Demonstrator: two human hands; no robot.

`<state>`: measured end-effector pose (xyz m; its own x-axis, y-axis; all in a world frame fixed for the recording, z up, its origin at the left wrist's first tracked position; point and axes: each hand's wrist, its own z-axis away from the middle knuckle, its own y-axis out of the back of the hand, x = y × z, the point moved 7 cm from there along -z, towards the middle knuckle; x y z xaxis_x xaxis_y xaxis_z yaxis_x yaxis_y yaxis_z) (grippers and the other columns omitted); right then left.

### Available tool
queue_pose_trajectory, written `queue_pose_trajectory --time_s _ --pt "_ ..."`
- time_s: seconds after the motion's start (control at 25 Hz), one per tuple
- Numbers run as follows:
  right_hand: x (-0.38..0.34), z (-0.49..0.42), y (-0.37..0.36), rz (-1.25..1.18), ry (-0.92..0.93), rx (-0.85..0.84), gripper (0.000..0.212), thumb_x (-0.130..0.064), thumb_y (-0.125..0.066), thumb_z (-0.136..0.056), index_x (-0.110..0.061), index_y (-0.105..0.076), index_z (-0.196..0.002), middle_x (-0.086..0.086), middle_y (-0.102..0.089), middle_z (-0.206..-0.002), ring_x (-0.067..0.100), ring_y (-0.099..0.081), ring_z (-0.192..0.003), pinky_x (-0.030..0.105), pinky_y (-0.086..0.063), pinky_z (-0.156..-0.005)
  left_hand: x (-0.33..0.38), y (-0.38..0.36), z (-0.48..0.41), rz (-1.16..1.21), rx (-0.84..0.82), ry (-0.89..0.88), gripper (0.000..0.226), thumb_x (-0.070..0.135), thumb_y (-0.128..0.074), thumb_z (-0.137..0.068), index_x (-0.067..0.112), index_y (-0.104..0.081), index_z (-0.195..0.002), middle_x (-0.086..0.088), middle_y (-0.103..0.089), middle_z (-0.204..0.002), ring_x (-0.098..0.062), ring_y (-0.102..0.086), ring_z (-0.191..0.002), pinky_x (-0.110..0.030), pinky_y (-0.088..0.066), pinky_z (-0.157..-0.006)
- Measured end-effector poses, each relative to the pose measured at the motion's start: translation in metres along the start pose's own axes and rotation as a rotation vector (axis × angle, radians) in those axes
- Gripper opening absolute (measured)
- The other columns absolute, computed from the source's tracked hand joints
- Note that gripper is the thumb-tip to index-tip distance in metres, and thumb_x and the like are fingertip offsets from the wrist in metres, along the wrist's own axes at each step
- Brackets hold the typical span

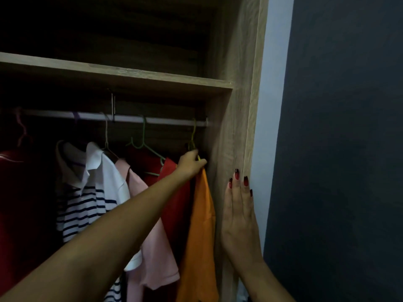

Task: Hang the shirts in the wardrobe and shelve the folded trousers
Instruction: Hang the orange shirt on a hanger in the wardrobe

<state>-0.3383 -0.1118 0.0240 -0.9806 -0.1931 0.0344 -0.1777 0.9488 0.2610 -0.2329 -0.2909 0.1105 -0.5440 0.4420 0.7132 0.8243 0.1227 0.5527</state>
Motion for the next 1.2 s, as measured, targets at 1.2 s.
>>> queue_pose_trajectory --time_s 1.2 --pt "-0.012 0.005 0.009 0.017 -0.024 -0.201 0.051 -0.012 -0.015 -0.1 0.006 -0.012 -0.148 0.024 -0.006 -0.158 0.033 -0.001 -0.148 0.052 -0.007 -0.12 -0.073 0.067 0.211 -1.144 -0.009 -0.631 0.04 0.027 -0.054 -0.081 0.017 -0.061 -0.12 -0.003 -0.064 -0.122 -0.022 -0.06 -0.114 -0.04 -0.046 -0.097"
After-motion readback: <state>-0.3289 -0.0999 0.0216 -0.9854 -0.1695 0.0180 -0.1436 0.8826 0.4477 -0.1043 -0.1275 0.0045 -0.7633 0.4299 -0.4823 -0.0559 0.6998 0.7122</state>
